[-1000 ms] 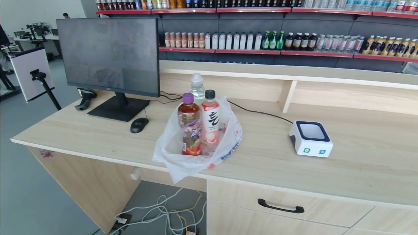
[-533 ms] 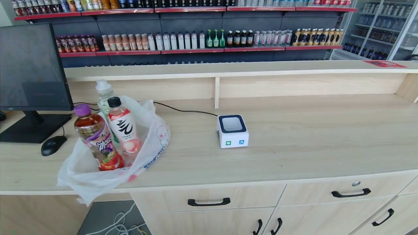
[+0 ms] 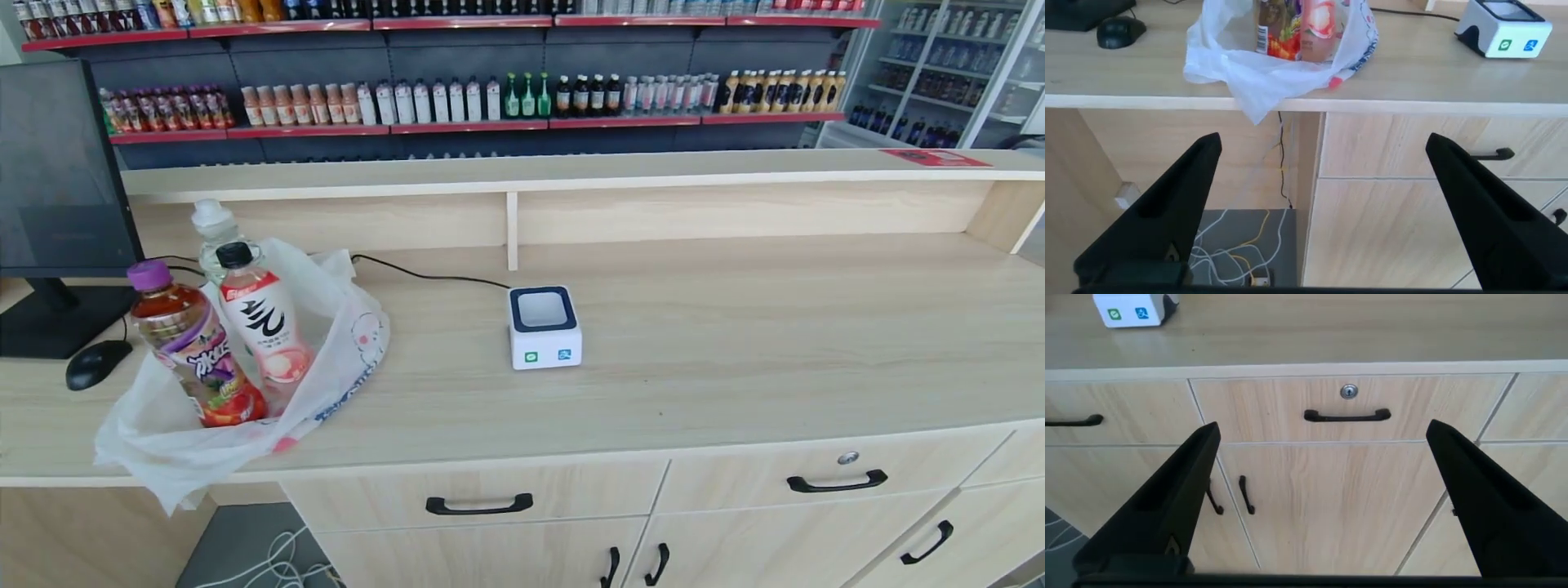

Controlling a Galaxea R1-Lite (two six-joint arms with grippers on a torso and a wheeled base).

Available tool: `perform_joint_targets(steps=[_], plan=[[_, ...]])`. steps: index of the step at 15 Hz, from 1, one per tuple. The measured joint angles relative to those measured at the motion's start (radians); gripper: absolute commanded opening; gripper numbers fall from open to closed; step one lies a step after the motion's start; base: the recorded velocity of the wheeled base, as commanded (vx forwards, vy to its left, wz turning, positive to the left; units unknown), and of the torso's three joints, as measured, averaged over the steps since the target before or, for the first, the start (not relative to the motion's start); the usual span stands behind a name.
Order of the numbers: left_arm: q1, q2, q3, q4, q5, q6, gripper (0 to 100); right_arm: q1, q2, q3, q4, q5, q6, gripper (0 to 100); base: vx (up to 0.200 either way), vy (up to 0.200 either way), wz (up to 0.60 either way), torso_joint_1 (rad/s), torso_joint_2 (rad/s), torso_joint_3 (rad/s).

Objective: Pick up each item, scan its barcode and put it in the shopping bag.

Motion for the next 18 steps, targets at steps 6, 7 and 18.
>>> perform_joint_targets(steps=[6, 7, 18], plan=[[0.000, 0.000, -0.001, 0.000, 0.000, -0.009, 100, 0.000, 0.000, 0.000, -0.001, -0.001, 0.000, 100, -0.200, 0.000, 0.00, -0.006, 0.00, 0.004], [0.001, 0.000, -0.001, 0.000, 0.000, -0.010, 100, 0.002, 0.000, 0.000, -0.001, -0.001, 0.000, 100, -0.200, 0.000, 0.00, -0.002, 0.00, 0.002], [0.000, 0.000, -0.001, 0.000, 0.000, -0.005, 100, 0.000, 0.000, 0.000, 0.000, -0.001, 0.004, 100, -0.109, 0.000, 0.00, 0.001, 0.00, 0.002]])
